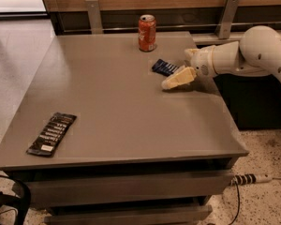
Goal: Move rxbar blueberry near rxbar chocolate
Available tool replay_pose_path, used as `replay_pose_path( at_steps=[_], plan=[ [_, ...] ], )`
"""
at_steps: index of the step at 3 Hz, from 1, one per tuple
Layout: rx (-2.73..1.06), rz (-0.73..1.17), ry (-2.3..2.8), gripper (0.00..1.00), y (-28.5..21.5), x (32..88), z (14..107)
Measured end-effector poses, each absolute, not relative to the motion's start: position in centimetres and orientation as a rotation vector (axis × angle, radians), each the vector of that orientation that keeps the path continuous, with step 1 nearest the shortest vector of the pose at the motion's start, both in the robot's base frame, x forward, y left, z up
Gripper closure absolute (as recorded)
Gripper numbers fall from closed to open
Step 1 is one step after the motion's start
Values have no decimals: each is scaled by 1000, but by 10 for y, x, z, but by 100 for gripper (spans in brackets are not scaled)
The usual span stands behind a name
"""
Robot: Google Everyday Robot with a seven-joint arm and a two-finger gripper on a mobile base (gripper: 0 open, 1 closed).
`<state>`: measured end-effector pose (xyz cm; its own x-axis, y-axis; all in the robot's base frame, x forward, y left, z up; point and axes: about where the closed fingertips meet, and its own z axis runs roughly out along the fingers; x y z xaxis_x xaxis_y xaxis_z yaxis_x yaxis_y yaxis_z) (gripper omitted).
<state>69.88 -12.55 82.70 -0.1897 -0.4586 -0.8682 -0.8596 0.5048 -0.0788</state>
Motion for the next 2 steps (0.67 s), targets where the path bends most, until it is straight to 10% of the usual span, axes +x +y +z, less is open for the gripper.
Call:
replay_pose_path(
  at_steps=[2],
  plan=[
    [-1068, 558, 1845, 17, -112, 709, 801]
  ],
)
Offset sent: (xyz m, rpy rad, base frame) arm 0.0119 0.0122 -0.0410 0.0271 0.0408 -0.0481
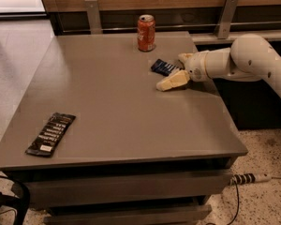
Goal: Move rxbar blueberry near rxbar chocolate
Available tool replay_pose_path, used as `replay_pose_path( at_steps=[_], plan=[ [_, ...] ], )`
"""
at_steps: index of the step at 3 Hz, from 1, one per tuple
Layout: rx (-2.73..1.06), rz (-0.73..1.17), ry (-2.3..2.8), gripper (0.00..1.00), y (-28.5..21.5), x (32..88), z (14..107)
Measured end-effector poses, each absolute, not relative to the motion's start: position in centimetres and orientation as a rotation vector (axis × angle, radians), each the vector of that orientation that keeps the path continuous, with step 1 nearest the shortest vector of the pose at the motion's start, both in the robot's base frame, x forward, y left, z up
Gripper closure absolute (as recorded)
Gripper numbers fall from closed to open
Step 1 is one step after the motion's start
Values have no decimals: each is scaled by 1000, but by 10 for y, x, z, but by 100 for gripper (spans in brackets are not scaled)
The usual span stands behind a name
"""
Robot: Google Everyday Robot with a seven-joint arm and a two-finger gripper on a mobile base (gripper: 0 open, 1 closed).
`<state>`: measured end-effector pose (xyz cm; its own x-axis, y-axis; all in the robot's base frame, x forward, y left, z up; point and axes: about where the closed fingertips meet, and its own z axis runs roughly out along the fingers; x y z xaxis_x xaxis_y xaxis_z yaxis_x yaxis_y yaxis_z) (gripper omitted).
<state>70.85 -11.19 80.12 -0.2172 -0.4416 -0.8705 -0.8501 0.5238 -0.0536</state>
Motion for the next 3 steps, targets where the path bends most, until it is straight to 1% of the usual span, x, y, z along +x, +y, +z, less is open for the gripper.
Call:
replay_pose_path(
  at_steps=[2, 3],
  plan=[
    [-1069, 558, 1845, 65, -112, 709, 811],
    [-1069, 558, 1845, 87, -112, 709, 814]
  ],
)
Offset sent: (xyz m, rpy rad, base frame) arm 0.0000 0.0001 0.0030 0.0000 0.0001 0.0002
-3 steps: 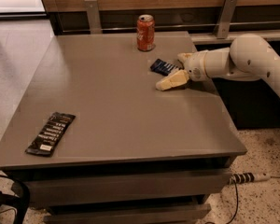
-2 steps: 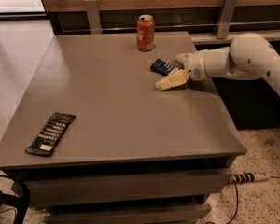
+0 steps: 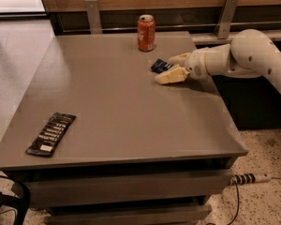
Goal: Move rxbar blueberry near rxbar chocolate
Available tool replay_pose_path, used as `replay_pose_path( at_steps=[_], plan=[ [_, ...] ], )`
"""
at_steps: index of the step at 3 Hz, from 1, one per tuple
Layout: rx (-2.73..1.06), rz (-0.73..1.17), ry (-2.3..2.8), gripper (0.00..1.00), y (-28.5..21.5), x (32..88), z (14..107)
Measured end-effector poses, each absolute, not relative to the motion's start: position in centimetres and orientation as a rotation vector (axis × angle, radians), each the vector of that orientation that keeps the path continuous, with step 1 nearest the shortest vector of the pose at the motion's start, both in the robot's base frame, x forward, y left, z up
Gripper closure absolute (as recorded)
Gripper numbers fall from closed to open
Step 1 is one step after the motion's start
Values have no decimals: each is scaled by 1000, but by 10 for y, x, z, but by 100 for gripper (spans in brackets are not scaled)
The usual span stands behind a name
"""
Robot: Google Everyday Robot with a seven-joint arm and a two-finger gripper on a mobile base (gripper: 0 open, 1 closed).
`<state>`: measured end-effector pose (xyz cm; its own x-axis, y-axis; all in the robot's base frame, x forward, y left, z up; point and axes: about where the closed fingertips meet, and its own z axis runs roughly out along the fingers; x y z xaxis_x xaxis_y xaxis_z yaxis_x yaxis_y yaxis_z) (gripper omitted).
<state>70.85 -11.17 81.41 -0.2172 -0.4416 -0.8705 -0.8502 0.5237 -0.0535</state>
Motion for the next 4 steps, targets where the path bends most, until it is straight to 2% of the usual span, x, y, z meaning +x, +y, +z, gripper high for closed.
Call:
replay_pose_path(
  at_steps=[1, 3, 4],
  plan=[
    [-1069, 559, 1844, 100, -111, 709, 816],
    [-1071, 558, 1841, 100, -112, 708, 820],
    [-1095, 542, 1803, 100, -118, 698, 866]
  ],
)
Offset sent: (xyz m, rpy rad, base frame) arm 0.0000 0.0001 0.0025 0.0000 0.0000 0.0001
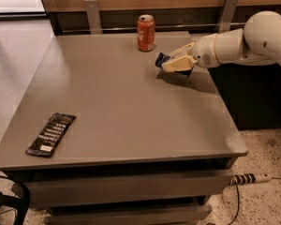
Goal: Move rxbar blueberry near rxbar chocolate
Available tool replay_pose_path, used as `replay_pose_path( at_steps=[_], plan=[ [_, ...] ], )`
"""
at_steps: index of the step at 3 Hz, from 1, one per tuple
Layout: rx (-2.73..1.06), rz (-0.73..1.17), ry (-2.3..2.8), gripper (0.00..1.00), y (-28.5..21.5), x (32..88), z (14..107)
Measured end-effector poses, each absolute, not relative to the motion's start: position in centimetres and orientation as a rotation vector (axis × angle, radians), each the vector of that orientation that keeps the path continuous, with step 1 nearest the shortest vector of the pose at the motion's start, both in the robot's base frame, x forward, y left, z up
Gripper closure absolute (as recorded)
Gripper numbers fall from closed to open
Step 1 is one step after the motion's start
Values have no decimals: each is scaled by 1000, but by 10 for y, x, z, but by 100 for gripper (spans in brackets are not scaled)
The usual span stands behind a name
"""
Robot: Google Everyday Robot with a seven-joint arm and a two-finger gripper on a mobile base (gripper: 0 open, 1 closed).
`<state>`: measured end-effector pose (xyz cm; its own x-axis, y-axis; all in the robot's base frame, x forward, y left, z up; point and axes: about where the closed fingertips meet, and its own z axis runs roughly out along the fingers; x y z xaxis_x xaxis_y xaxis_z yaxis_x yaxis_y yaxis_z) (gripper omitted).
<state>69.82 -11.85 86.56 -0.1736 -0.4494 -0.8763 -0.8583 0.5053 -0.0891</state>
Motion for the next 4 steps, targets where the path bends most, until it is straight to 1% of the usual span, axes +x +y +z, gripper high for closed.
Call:
replay_pose_path(
  at_steps=[1, 2, 3, 4],
  plan=[
    [-1112, 515, 1765, 100, -123, 690, 905],
    [-1093, 529, 1725, 100, -121, 670, 937],
    [-1072, 550, 1727, 100, -114, 649, 942],
    [-1087, 532, 1701, 100, -97, 612, 954]
  ],
)
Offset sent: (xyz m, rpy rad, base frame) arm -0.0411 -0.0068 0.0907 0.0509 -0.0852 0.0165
